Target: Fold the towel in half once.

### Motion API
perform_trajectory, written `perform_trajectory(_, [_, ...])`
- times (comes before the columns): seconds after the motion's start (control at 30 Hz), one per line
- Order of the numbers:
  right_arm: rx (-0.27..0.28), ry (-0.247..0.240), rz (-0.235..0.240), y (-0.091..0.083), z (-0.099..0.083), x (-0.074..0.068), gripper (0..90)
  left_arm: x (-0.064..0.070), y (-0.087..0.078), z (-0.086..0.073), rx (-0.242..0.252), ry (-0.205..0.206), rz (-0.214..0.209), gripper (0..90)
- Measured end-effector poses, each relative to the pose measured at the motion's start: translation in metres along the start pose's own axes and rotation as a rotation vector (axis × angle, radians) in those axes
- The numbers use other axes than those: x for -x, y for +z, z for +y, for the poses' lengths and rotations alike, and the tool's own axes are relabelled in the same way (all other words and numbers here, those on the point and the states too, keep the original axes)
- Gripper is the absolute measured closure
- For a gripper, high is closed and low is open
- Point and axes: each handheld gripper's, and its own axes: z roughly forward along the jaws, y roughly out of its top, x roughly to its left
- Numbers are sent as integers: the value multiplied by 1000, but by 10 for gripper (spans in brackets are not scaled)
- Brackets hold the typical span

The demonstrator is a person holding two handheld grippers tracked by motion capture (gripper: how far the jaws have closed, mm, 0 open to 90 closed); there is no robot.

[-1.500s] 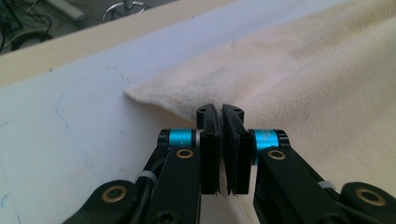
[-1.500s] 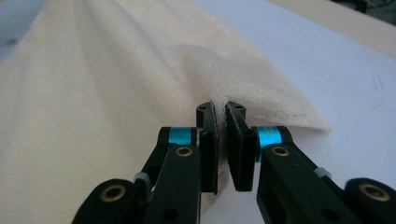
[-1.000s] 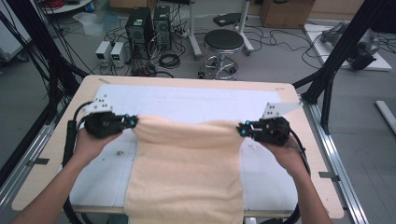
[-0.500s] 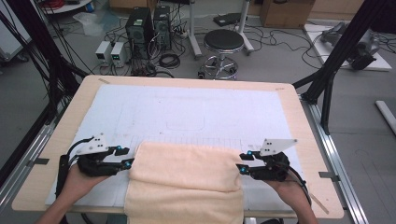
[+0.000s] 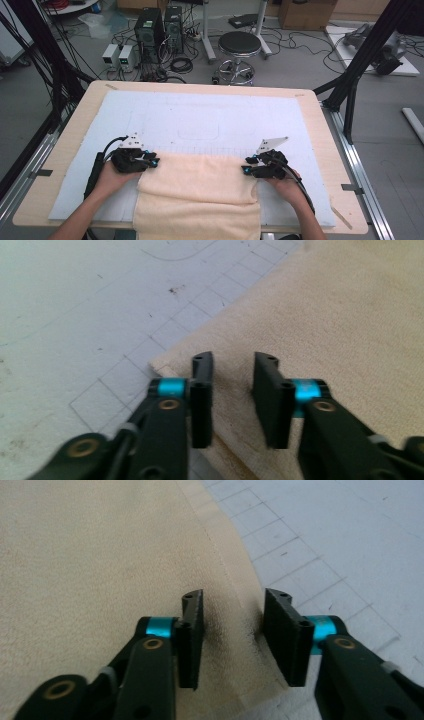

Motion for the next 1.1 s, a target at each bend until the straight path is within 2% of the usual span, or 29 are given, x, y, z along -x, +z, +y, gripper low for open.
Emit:
perform_trajectory(0.03, [4,2,10,-1,0,0,701,1,-1,0,0,18,6,845])
perform_trajectory(0.13, [20,-4,21,-5,0,0,772,4,-3,1,4,37,23,875])
perform_trajectory(0.23, [23,-6,18,-7,2,0,795,3,-5,1,10,28,25,891])
perform_trajectory(0.4, [49,-33,-5,-14,7,-4,806,5,-12,5,41,33,29,893])
perform_trajectory(0.53, [68,-30,-10,-17,9,-4,806,6,-19,9,59,41,30,895])
perform_trajectory(0.67, [73,-24,-22,-18,9,-3,784,3,-16,9,49,33,20,892])
perform_trajectory(0.7, [63,-23,-24,-17,8,-2,777,2,-12,9,38,21,18,870])
perform_trajectory(0.77, [44,-18,-32,-14,7,0,758,-1,-3,9,6,-14,17,664])
perform_trajectory(0.8, [40,-13,-30,-13,7,1,757,-2,1,9,-5,-17,16,610])
perform_trajectory(0.9, [32,-15,-14,-6,7,3,763,-2,9,10,-12,-11,15,583])
perform_trajectory(0.97, [17,-18,-15,-4,8,2,774,-2,9,9,-17,0,12,670])
perform_trajectory(1.1, [47,-27,-17,-7,10,0,813,-2,8,9,-16,6,12,845])
